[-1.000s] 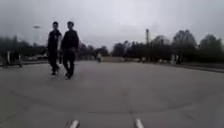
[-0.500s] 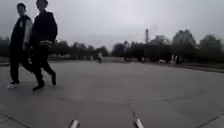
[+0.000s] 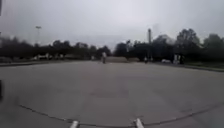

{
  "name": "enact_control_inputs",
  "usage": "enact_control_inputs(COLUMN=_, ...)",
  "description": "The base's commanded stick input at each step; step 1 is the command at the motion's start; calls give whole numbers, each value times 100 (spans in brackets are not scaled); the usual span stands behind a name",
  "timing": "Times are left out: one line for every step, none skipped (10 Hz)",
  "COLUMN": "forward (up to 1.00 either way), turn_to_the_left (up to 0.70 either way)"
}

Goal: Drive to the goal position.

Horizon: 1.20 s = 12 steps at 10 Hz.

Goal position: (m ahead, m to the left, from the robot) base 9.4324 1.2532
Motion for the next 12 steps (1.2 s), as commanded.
enact_control_inputs(forward=100, turn_to_the_left=0)
enact_control_inputs(forward=100, turn_to_the_left=0)
enact_control_inputs(forward=100, turn_to_the_left=0)
enact_control_inputs(forward=100, turn_to_the_left=-22)
enact_control_inputs(forward=100, turn_to_the_left=-33)
enact_control_inputs(forward=100, turn_to_the_left=-40)
enact_control_inputs(forward=100, turn_to_the_left=-36)
enact_control_inputs(forward=100, turn_to_the_left=-11)
enact_control_inputs(forward=100, turn_to_the_left=0)
enact_control_inputs(forward=100, turn_to_the_left=0)
enact_control_inputs(forward=100, turn_to_the_left=0)
enact_control_inputs(forward=100, turn_to_the_left=0)
